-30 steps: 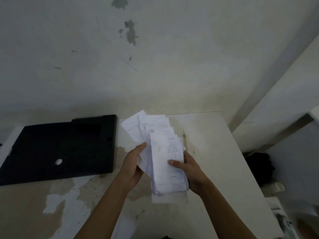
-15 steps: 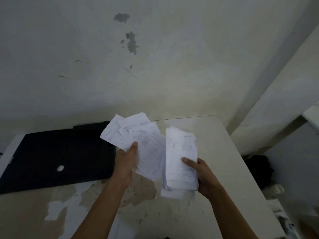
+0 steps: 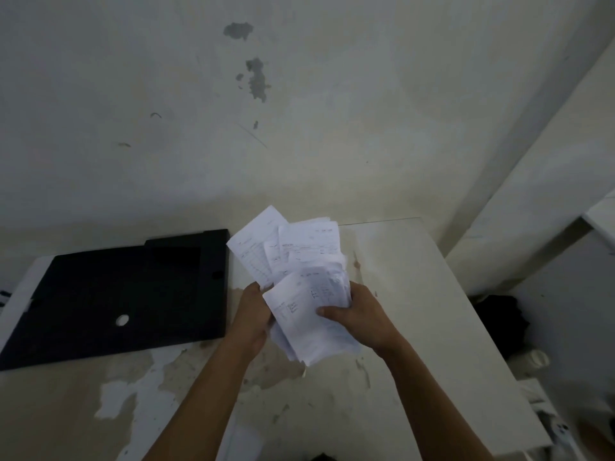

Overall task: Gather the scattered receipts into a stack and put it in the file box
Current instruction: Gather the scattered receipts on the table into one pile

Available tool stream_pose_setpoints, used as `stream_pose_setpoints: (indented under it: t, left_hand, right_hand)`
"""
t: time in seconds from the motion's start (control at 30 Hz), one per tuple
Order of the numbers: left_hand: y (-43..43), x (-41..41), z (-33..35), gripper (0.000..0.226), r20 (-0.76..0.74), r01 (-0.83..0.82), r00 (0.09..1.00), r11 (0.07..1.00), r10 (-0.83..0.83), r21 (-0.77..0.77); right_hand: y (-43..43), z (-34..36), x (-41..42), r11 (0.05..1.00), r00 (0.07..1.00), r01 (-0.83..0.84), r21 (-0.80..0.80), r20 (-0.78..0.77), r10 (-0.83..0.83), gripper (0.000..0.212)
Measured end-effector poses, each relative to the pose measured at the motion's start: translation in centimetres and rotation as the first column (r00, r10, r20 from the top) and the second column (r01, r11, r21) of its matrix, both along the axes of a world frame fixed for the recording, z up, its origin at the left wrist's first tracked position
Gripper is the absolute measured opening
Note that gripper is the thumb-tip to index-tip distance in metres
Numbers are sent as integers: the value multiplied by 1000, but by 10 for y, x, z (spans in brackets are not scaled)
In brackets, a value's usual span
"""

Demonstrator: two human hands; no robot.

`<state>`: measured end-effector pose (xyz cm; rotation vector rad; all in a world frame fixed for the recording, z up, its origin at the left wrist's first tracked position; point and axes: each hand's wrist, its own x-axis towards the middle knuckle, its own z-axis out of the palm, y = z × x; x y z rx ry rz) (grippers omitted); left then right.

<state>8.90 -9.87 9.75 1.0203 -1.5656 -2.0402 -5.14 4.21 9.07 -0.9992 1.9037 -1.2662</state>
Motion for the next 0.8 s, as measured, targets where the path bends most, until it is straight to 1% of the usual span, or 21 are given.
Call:
stream_pose_setpoints:
  t: [0.07, 0.13, 0.2, 0.23, 0.3, 0.37, 0.4, 0.5, 0.57, 0.63, 0.7, 0.8]
  left_hand:
    - [1, -1, 2, 33, 9, 0, 1000, 1000, 0, 26]
    - [0, -1, 3, 33, 2, -31, 1000, 997, 31, 67]
    - [-4, 1, 2, 34, -3, -98, 995, 987, 100, 124]
    - [-6, 2, 1, 33, 3, -148, 989, 977, 150, 154]
    - [-10, 5, -2, 29, 30, -254, 967, 948, 253, 190]
    - [-13, 5, -6, 21, 43, -301, 954, 936, 298, 184]
    - [-13, 4, -9, 18, 48, -297, 955, 940, 293, 166]
    - [-9, -2, -10, 6, 52, -253, 967, 963, 249, 96]
    - [-8, -6, -10, 6, 36, -235, 972, 970, 233, 65]
    - [-8, -9, -9, 16, 34, -208, 978, 977, 206, 52]
    - [-7, -11, -7, 27, 49, -174, 984, 983, 172, 59]
    - [-6, -12, -5, 34, 59, -118, 992, 991, 115, 57]
  right_hand:
    - [-1, -1, 1, 1000, 999, -27, 5, 22, 27, 28]
    - [0, 0, 2, 1000, 998, -26, -9, 51, 27, 27]
    - [3, -2, 1, 999, 995, 16, -38, 100, -13, 30]
    - [6, -4, -1, 997, 988, 50, -63, 147, -40, 35]
    - [13, -9, -6, 982, 941, 144, -123, 324, -97, 43]
    - [20, -13, -12, 965, 861, 209, -157, 498, -105, 41]
    - [21, -14, -14, 964, 842, 216, -155, 529, -103, 38]
    - [23, -17, -18, 965, 809, 231, -127, 575, -118, 41]
    - [24, -17, -20, 953, 779, 282, -112, 606, -159, 46]
    - [25, -16, -21, 942, 776, 316, -116, 603, -186, 47]
    - [24, -15, -21, 947, 793, 301, -110, 581, -184, 44]
    - [20, -18, -19, 955, 784, 281, -96, 597, -170, 42]
